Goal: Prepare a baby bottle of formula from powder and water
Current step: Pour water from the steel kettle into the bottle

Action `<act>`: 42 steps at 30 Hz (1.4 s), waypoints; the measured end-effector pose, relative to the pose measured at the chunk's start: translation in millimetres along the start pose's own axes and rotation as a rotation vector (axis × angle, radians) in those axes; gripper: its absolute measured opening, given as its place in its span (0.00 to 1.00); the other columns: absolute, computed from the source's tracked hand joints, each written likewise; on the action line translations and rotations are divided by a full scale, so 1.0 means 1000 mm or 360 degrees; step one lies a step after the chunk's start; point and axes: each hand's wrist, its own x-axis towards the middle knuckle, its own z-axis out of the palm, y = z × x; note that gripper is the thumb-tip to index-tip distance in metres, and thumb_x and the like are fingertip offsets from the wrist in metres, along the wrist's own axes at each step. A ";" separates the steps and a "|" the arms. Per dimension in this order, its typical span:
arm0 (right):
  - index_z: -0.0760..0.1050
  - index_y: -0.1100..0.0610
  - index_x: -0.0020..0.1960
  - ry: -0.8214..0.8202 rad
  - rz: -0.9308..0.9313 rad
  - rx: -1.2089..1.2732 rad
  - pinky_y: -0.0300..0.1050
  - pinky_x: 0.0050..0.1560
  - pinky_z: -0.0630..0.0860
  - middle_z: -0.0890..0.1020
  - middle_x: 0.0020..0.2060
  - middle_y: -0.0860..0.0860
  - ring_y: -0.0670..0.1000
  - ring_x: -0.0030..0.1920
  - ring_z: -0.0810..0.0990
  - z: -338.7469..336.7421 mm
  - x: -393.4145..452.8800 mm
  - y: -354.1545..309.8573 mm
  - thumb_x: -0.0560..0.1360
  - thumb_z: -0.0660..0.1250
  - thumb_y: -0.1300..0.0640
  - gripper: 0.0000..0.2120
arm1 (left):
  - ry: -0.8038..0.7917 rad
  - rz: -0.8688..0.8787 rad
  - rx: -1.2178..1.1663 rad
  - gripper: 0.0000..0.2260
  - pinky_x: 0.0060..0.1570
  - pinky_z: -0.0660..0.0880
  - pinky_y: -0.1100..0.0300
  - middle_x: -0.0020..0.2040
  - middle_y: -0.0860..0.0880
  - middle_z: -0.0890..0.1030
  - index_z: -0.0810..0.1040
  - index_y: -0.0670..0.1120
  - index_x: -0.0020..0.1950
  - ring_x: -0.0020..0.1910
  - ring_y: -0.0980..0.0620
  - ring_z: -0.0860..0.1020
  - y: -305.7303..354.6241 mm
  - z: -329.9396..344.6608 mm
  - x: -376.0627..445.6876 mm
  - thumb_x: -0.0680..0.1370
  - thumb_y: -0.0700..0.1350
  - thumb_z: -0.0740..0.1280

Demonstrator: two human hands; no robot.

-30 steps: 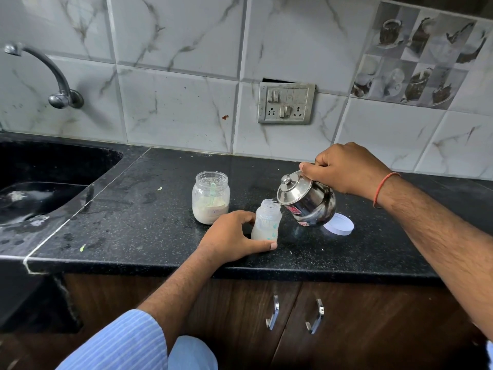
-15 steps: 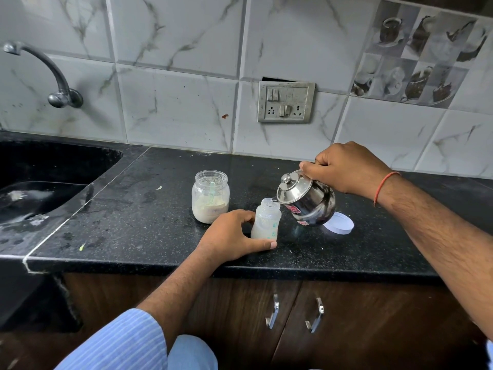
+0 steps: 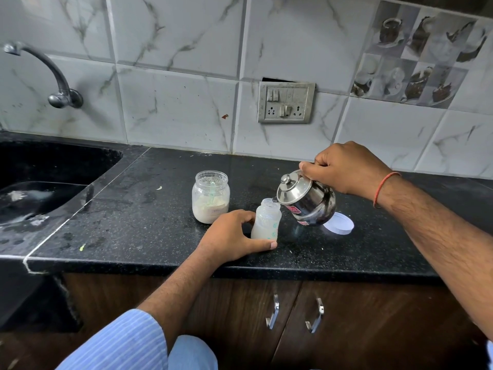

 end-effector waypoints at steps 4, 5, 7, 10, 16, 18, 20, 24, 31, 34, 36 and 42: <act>0.74 0.57 0.30 -0.0004 0.0000 -0.0018 0.46 0.32 0.63 0.72 0.24 0.52 0.53 0.29 0.69 -0.001 0.000 -0.002 0.82 0.64 0.39 0.29 | 0.0006 -0.0001 0.0012 0.39 0.52 0.77 0.60 0.58 0.64 0.85 0.85 0.60 0.67 0.55 0.64 0.81 0.000 0.000 0.000 0.61 0.78 0.77; 0.73 0.57 0.29 -0.0002 0.0002 -0.0026 0.47 0.32 0.63 0.72 0.24 0.52 0.53 0.29 0.69 -0.001 0.000 -0.002 0.82 0.64 0.39 0.29 | 0.0006 0.0000 0.0011 0.39 0.53 0.78 0.60 0.59 0.64 0.85 0.85 0.60 0.67 0.56 0.64 0.81 0.000 0.000 0.000 0.61 0.78 0.77; 0.71 0.56 0.28 0.0002 0.0004 -0.0032 0.47 0.32 0.63 0.71 0.23 0.52 0.53 0.29 0.69 -0.001 0.001 -0.002 0.82 0.64 0.39 0.29 | 0.0014 0.0000 0.0009 0.39 0.55 0.80 0.59 0.59 0.64 0.85 0.85 0.60 0.66 0.56 0.65 0.81 0.000 0.001 0.000 0.61 0.79 0.77; 0.71 0.56 0.29 0.0002 -0.0009 -0.0036 0.47 0.32 0.63 0.71 0.24 0.52 0.53 0.29 0.69 -0.001 0.000 -0.003 0.82 0.64 0.39 0.29 | 0.0018 0.0001 0.0006 0.38 0.53 0.79 0.60 0.59 0.63 0.85 0.86 0.60 0.66 0.55 0.66 0.81 0.000 0.000 -0.001 0.62 0.77 0.78; 0.72 0.56 0.29 0.0002 -0.0012 -0.0047 0.47 0.32 0.63 0.71 0.24 0.52 0.53 0.29 0.68 -0.003 0.000 -0.005 0.82 0.64 0.39 0.28 | 0.0019 0.0003 0.0008 0.39 0.55 0.79 0.60 0.60 0.63 0.85 0.85 0.59 0.67 0.56 0.65 0.81 0.001 0.000 -0.001 0.61 0.78 0.77; 0.73 0.56 0.30 0.0001 -0.0015 -0.0049 0.47 0.32 0.64 0.71 0.24 0.52 0.53 0.29 0.69 -0.003 0.000 -0.004 0.82 0.64 0.39 0.28 | 0.0015 0.0006 0.0009 0.39 0.55 0.79 0.60 0.60 0.63 0.85 0.85 0.59 0.67 0.56 0.65 0.81 0.001 -0.001 -0.001 0.62 0.77 0.78; 0.73 0.56 0.30 -0.0003 -0.0018 -0.0053 0.47 0.32 0.64 0.71 0.24 0.52 0.53 0.29 0.69 -0.003 0.000 -0.004 0.82 0.64 0.39 0.28 | 0.0014 0.0010 0.0003 0.38 0.55 0.79 0.60 0.60 0.63 0.85 0.86 0.59 0.67 0.56 0.65 0.81 0.001 -0.001 -0.002 0.63 0.76 0.79; 0.74 0.57 0.30 -0.0002 -0.0011 -0.0055 0.47 0.33 0.65 0.73 0.24 0.53 0.53 0.29 0.69 -0.002 0.000 -0.004 0.82 0.64 0.39 0.28 | 0.0008 0.0010 0.0001 0.39 0.56 0.80 0.59 0.60 0.63 0.85 0.85 0.59 0.67 0.56 0.65 0.81 0.002 -0.001 -0.002 0.62 0.77 0.78; 0.74 0.57 0.30 -0.0004 -0.0005 -0.0060 0.47 0.33 0.65 0.73 0.24 0.52 0.53 0.28 0.69 -0.003 0.000 -0.005 0.82 0.64 0.38 0.29 | 0.0010 0.0015 0.0001 0.40 0.53 0.78 0.61 0.60 0.63 0.85 0.85 0.59 0.67 0.57 0.64 0.81 0.001 -0.001 -0.001 0.61 0.78 0.77; 0.74 0.57 0.30 0.0000 -0.0008 -0.0066 0.47 0.33 0.66 0.73 0.24 0.53 0.53 0.28 0.70 -0.002 0.001 -0.005 0.82 0.64 0.39 0.29 | 0.0016 0.0017 0.0000 0.38 0.52 0.77 0.62 0.59 0.63 0.85 0.86 0.59 0.67 0.55 0.65 0.81 0.002 -0.001 -0.001 0.63 0.77 0.79; 0.75 0.58 0.31 -0.0001 -0.0006 -0.0065 0.47 0.34 0.67 0.74 0.24 0.53 0.53 0.29 0.71 -0.002 0.000 -0.004 0.82 0.64 0.38 0.29 | 0.0029 0.0012 -0.0002 0.34 0.49 0.75 0.63 0.57 0.63 0.85 0.86 0.59 0.65 0.52 0.67 0.80 0.002 -0.001 -0.002 0.65 0.73 0.81; 0.73 0.56 0.30 -0.0005 -0.0010 -0.0068 0.47 0.33 0.65 0.72 0.24 0.52 0.53 0.29 0.70 -0.004 0.000 -0.006 0.82 0.63 0.38 0.29 | 0.0034 0.0006 -0.0013 0.32 0.50 0.76 0.63 0.58 0.63 0.85 0.86 0.59 0.65 0.53 0.67 0.80 0.003 -0.001 -0.002 0.65 0.72 0.82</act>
